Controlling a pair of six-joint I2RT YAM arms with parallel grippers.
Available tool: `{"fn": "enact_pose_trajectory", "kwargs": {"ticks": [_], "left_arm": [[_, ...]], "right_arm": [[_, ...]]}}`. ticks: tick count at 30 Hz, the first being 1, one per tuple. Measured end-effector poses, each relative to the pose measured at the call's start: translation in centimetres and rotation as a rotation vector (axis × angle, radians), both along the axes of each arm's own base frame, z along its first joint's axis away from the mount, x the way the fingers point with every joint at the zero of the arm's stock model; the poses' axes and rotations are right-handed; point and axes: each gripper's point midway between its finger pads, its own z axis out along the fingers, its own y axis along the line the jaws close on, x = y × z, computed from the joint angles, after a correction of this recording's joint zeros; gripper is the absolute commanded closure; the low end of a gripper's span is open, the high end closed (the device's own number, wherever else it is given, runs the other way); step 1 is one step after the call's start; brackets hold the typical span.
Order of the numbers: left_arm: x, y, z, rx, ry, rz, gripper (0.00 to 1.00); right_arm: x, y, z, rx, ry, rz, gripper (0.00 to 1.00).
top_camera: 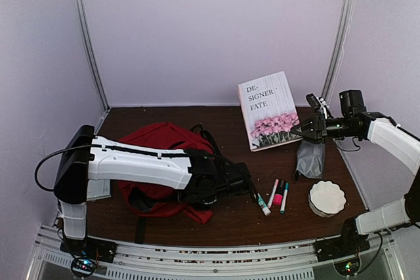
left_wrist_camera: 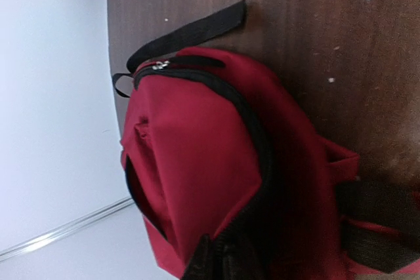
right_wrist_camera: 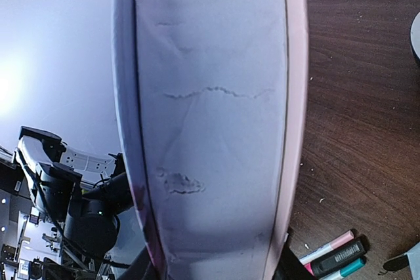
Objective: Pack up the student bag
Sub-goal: Pick up the largest pocket of the bag from the student bag, then place the book in the largest pocket of the bag.
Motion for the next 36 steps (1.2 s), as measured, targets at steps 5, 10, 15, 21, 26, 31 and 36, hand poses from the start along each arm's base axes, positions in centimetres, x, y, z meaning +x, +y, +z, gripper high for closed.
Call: {"fn": "enact_pose_trajectory", "kwargs": {"ticks": [5, 10, 15, 21, 26, 31, 36], "left_arm": [[3.2, 1.3, 2.4, -0.090, -0.051, 0.102, 1.00], [6.1, 3.5, 7.9, -0.282, -0.108, 0.209, 1.00], [7.6, 5.9, 12.5, -0.470, -0.172, 0.301, 1.00], [8.9, 6.8, 13.7, -0.602, -0.186, 0.368, 1.00], [10.3, 6.6, 13.5, -0.692, -0.151, 0.395, 1.00], [11.3, 6.7, 13.0, -0.762, -0.113, 0.416, 1.00], [12.0, 6.6, 13.4, -0.823, -0.093, 0.421, 1.00]], "right_arm": [[-0.5, -0.1, 0.9, -0.009, -0.010, 0.006, 0.85], [-0.7, 0.0, 3.5, -0.023, -0.047, 0.052, 0.86], [-1.3, 0.8, 3.2, -0.024, -0.027, 0.103, 0.87], [-3.3, 3.3, 1.5, -0.037, 0.014, 0.213, 0.87], [-6.4, 5.8, -0.6, -0.037, 0.060, 0.341, 0.87], [-9.4, 7.0, -4.0, -0.012, 0.168, 0.377, 0.87], [-12.0, 8.1, -6.4, 0.012, 0.270, 0.403, 0.88]]}}
